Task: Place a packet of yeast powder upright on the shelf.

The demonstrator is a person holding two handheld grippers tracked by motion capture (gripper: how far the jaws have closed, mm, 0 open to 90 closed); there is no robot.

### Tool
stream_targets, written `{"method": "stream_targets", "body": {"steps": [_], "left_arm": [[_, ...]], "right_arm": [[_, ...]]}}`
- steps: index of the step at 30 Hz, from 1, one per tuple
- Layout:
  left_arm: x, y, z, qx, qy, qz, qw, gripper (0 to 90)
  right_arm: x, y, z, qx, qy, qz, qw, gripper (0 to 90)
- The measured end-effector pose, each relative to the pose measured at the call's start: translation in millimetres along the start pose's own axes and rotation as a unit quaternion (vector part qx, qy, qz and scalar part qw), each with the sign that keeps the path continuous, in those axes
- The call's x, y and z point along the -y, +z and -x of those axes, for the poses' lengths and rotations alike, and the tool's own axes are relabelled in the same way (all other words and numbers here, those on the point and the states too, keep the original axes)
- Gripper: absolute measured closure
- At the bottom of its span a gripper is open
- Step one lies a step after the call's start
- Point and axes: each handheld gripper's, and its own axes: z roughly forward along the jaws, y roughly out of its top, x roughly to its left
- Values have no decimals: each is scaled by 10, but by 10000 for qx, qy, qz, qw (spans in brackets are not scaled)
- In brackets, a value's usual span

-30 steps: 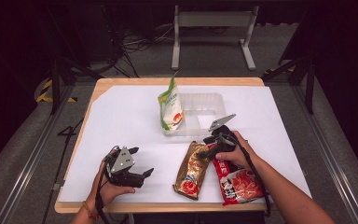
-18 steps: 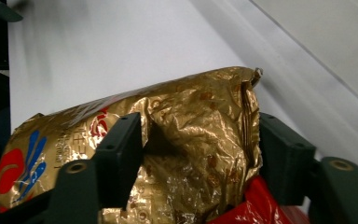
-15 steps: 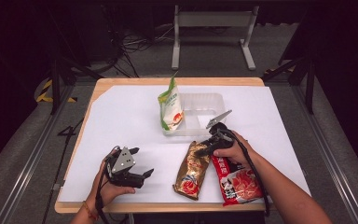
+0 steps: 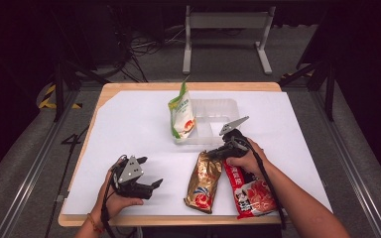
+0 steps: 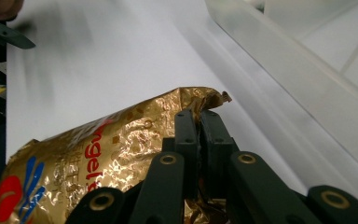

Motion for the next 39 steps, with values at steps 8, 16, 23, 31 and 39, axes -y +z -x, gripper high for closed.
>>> {"method": "stream_targets", "body": {"steps": [8,16,23,31,39], "left_arm": [[4,6,-9,-21,1,-47,10000,127],[1,6,-13,4,-33,-45,10000,126],[-9,-36,-34,-71,-106,58,9999,124],[-7,-56,-54,-68,-159,107,9998,124],[-7,-61,-58,-81,-163,116,9998,123]], "right_arm": [[-44,-101,-110,64,-147,200,9997,885],[-96,-373,-220,52,-174,661,9976,890],[-140,-777,-396,144,-243,1284,9913,894],[-193,-980,-531,209,-400,1528,9872,896],[-238,-1125,-602,372,-493,1771,9823,897]]}}
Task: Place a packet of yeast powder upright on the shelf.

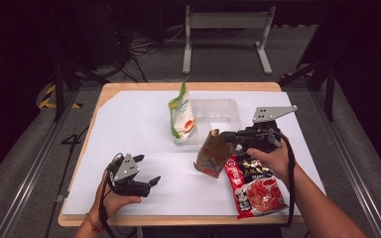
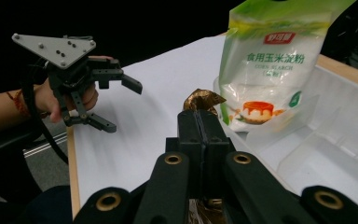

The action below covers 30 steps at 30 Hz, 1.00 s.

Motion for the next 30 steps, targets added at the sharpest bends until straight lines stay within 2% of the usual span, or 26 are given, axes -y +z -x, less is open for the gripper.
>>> {"method": "stream_targets", "body": {"steps": [8,14,17,18,20,25,30], "left_arm": [[4,-20,-18,-42,-41,64,10000,123],[7,-15,-18,-30,-41,19,10000,123],[8,-11,-18,-22,-48,3,10000,123],[3,-11,-23,-27,-57,12,10000,123],[1,-9,-22,-19,-64,15,10000,123],[3,-15,-16,-4,-58,41,10000,122],[8,-24,-28,16,-86,94,9999,120]], "right_arm": [[-72,-93,13,231,-42,271,9994,898],[-132,-139,34,429,-30,473,9980,898],[-189,-175,58,585,3,640,9962,898],[-231,-188,70,721,-19,695,9950,898],[-254,-192,81,770,-5,722,9944,898],[-354,-184,159,1116,24,815,9904,899],[-420,-90,239,1334,110,818,9876,899]]}}
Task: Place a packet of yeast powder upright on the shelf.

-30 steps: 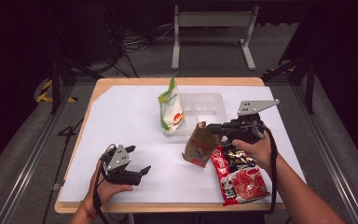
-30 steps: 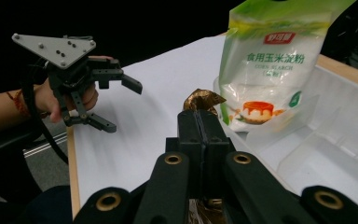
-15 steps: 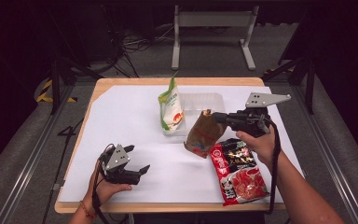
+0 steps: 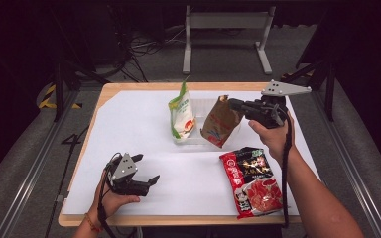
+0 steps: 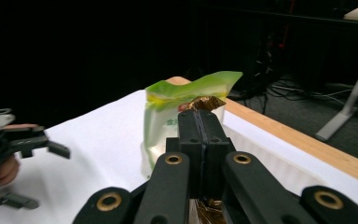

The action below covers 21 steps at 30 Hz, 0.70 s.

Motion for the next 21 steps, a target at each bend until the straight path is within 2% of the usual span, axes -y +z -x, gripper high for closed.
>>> {"method": "stream_targets", "body": {"steps": [11,16,21], "left_arm": [[-1,8,7,10,36,-19,10000,117],[2,5,11,19,25,-13,10000,117],[5,10,7,61,29,-10,10000,117]], "right_arm": [[-83,313,64,231,124,-87,9996,899],[-102,443,78,440,129,-174,9988,899],[-117,536,121,671,234,-147,9974,899]]}}
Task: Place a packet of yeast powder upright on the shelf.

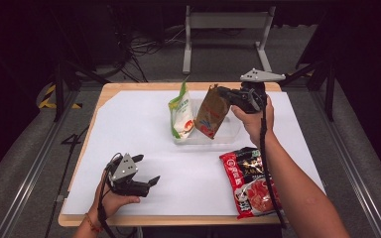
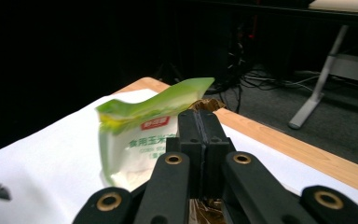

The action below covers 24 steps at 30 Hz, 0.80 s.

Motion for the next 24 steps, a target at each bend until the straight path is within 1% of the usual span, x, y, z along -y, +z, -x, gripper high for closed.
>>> {"method": "stream_targets", "body": {"steps": [2,3,6,10,11,12,13,14,15,17,19,21,23,24], "left_arm": [[-2,-1,1,0,0,10,10000,117],[-1,-3,3,3,-14,17,10000,117],[2,-8,1,13,-6,21,10000,117],[2,-5,-2,14,-7,17,10000,117],[1,-5,1,15,1,14,10000,117],[0,-7,3,21,12,16,10000,117],[-1,-8,5,28,12,20,10000,117],[-1,-7,6,30,14,23,10000,117],[-1,-5,6,28,10,13,10000,117],[-2,-1,6,38,24,-7,10000,117],[-1,2,7,45,31,-24,10000,117],[0,4,8,54,26,-22,10000,117],[3,11,11,54,32,-23,10000,117],[5,11,10,59,31,-19,10000,117]], "right_arm": [[-10,35,11,150,7,0,9999,899],[-16,53,19,179,52,-10,9998,899],[-31,71,16,310,-5,-30,9995,899],[-36,75,16,381,-4,-37,9993,898],[-35,72,14,453,-6,-37,9990,899],[-35,57,22,474,43,18,9989,899],[-37,42,37,432,111,71,9990,899],[-35,41,47,410,132,69,9990,899],[-30,49,46,461,103,19,9989,898],[-17,75,45,471,97,-36,9988,898],[-16,91,28,573,27,-54,9983,898],[-12,92,33,588,87,-33,9982,898],[0,90,36,701,94,-34,9975,898],[3,81,42,706,128,-42,9974,898]]}}
